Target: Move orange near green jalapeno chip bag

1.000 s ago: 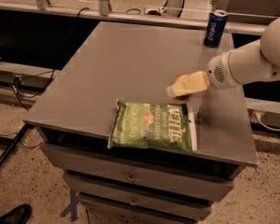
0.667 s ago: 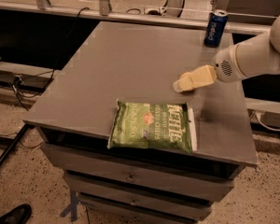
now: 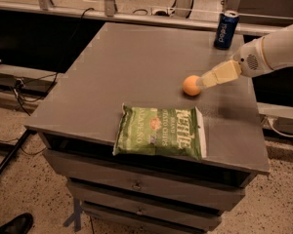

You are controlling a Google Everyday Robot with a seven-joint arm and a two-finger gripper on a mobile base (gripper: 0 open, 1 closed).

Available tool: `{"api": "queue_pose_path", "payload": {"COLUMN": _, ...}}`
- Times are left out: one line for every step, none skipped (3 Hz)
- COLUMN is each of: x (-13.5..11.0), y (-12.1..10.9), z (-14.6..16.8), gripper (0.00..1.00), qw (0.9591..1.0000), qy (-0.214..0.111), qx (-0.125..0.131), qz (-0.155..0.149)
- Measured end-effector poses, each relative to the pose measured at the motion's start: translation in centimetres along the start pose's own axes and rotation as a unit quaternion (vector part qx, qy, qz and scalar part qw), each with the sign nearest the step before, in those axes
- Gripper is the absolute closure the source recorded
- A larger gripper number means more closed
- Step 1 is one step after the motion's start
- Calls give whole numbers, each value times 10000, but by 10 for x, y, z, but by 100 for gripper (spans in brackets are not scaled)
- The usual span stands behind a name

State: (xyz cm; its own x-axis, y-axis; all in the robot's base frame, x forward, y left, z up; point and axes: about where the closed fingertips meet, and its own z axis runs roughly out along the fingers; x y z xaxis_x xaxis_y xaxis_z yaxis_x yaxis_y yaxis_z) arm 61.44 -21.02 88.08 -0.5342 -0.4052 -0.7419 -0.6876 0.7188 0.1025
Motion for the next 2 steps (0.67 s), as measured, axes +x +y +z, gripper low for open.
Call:
{"api": "queue_pose_path", "payload": {"x": 6, "y": -4, "z": 4, "gripper": 0, "qw": 9996, "qy": 32, "qx": -178, "qz": -201}}
{"api": "queue_pose_path", "payload": {"x": 10, "y": -2, "z": 10, "gripper": 0, "qw": 9988, "qy": 69, "qx": -224, "qz": -422}}
